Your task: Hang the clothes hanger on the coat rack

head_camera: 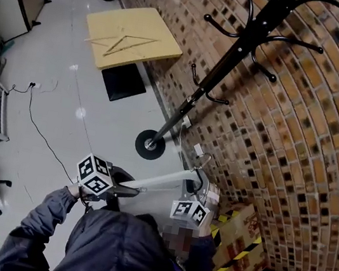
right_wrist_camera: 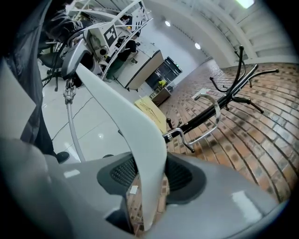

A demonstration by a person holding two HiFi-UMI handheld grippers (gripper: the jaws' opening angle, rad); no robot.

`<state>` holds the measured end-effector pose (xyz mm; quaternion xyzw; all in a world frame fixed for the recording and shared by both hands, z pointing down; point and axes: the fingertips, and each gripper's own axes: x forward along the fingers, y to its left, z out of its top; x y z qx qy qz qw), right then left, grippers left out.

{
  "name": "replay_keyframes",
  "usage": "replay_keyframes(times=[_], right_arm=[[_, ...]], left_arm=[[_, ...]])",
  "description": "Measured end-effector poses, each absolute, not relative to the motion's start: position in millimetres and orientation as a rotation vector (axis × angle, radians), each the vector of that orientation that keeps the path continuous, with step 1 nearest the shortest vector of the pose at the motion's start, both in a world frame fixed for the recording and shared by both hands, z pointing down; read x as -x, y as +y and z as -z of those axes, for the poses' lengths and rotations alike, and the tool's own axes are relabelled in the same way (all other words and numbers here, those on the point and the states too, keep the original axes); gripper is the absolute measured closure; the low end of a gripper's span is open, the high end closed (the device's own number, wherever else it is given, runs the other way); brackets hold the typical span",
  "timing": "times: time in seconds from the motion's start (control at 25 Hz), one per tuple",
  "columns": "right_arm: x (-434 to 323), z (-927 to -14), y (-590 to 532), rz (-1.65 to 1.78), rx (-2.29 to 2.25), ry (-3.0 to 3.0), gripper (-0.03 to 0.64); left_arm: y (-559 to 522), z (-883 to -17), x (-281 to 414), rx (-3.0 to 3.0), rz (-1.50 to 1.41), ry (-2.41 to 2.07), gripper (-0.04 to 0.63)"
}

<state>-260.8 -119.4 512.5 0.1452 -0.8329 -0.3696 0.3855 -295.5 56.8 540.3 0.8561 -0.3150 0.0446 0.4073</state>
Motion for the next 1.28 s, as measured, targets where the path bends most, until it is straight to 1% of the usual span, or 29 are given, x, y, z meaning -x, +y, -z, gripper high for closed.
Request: replay_keyframes(times=[0.16,0.36,0.56,0.88,1.04,1.28], right_arm=[[287,-503,-134,0.983,-0.367,-2.109,0.44],[302,-497,-155,1.017,-0.346,-2.088,0.44],[321,-440,-199,1.072,-0.339,-2.135,0.44],[348,-339,-307,1.115,-0.45,-2.255,0.442],[357,-313,-336,1.145,-0.453,-2.283,0.442],[386,-296,-351,1.216,-0.353,-2.292,0.443]], left_arm=[[41,-537,319,-2.186,-0.092,-0.819,0.489],[22,-534,327,-2.204,-0.083,-0.844,0.483],[-24,-483,344,-2.276,-0.104,-0.889,0.474],[-132,-383,372,-2.424,-0.287,-0.99,0.446],[-161,-359,378,-2.457,-0.343,-1.061,0.442],[-175,-348,389,-2.423,-0.332,-1.188,0.445]])
